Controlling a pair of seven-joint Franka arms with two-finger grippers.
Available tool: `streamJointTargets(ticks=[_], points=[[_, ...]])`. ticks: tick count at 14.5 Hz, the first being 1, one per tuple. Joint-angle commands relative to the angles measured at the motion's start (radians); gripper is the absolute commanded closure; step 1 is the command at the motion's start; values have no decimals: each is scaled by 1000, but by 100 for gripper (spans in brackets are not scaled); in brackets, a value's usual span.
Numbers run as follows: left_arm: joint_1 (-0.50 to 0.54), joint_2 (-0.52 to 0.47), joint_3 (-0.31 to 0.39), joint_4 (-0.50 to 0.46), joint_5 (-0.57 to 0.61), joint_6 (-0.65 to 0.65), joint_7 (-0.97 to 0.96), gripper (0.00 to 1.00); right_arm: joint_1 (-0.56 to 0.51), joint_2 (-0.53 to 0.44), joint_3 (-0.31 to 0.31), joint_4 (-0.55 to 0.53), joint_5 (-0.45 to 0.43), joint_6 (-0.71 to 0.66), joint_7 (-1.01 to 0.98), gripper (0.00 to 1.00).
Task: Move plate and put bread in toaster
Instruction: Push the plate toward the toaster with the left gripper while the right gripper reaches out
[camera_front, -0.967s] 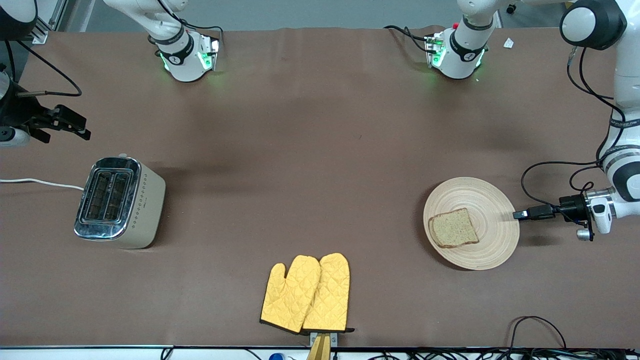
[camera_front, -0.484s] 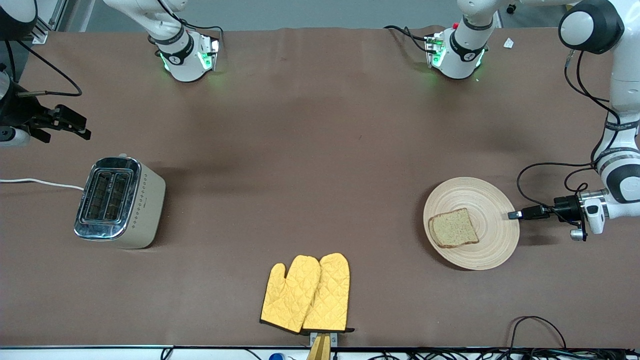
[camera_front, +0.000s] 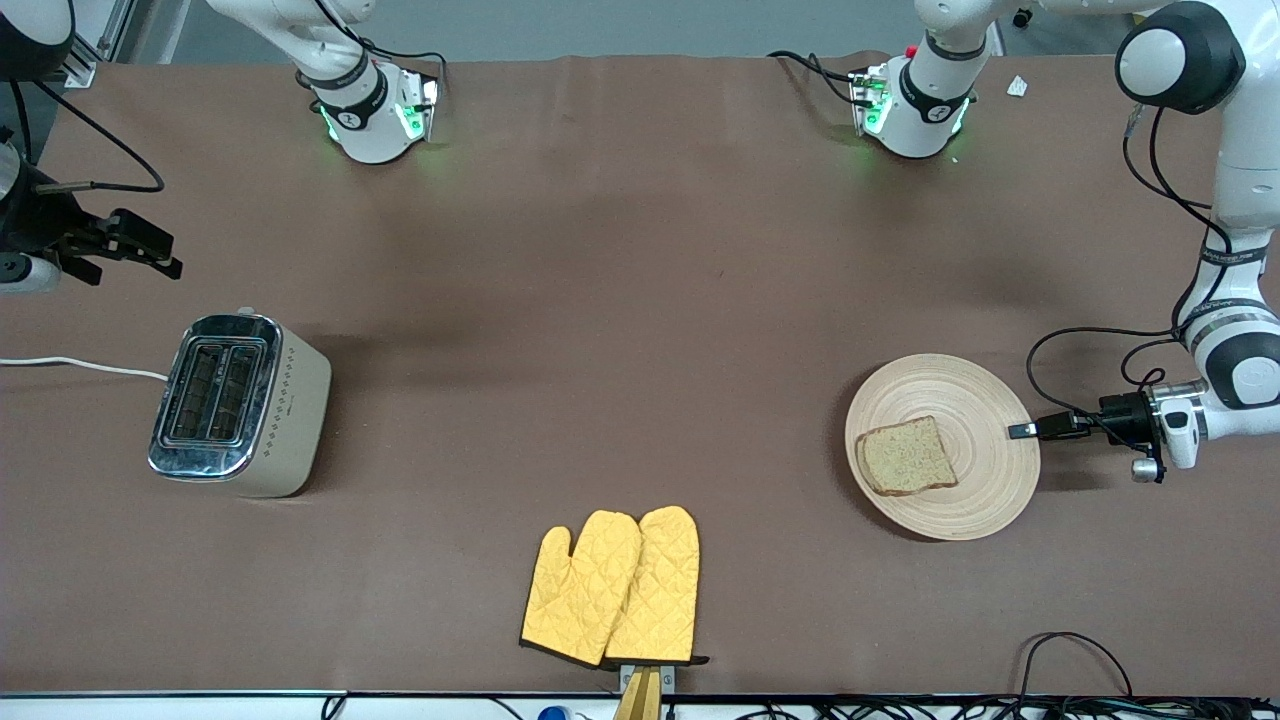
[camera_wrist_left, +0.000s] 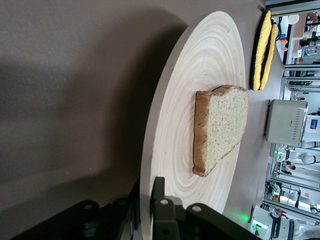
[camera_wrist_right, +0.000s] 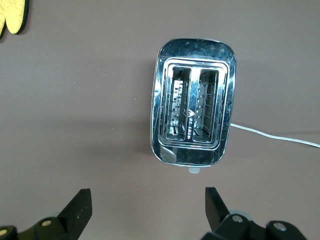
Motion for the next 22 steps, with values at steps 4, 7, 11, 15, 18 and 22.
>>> streamJointTargets(ticks=[4, 7, 11, 15, 18, 22], points=[[-6, -11, -103, 57, 15, 13, 12, 100, -16, -15, 6, -15, 16, -3, 8, 0], [-9, -40, -201, 54, 22, 13, -47, 100, -15, -15, 6, -15, 16, -1, 8, 0], [-61, -87, -291, 50, 23, 14, -245, 100, -15, -16, 6, -15, 16, -4, 9, 0], [-139, -97, -327, 44, 6, 31, -302, 100, -7, -15, 6, -17, 25, -3, 11, 0], [-179, -97, -359, 10, -20, 92, -304, 100, 25, -13, 11, -17, 57, 8, 26, 0], [-213, -92, -446, -71, -46, 236, -304, 100, 65, 5, 14, -21, 60, 40, 74, 0]])
